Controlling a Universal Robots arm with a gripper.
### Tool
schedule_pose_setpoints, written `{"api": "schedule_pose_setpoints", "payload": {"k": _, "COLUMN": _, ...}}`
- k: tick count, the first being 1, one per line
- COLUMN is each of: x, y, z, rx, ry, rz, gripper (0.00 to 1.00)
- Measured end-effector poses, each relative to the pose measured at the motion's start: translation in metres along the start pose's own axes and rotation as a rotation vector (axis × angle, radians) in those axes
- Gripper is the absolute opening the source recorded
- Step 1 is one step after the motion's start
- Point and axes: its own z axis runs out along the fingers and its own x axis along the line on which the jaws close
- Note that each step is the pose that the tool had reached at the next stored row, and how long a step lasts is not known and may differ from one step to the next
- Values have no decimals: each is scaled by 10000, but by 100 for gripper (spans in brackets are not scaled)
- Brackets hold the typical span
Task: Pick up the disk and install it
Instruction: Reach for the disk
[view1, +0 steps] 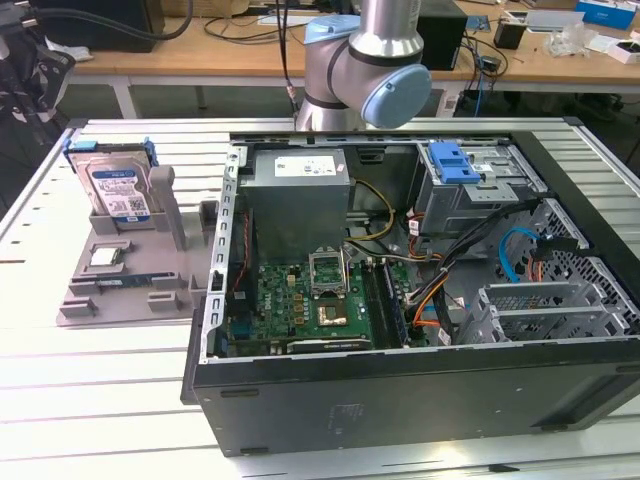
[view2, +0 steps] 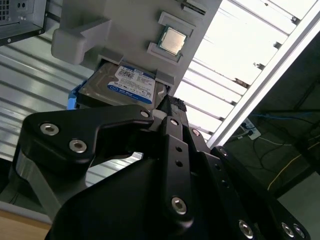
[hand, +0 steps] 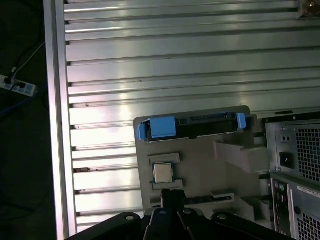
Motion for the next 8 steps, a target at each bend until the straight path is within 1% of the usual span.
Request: {"api": "schedule_pose_setpoints", "payload": {"k": 8, "x": 1, "y": 0, "z": 0, "rx": 0, "ry": 0, "rz": -1, "gripper": 11}}
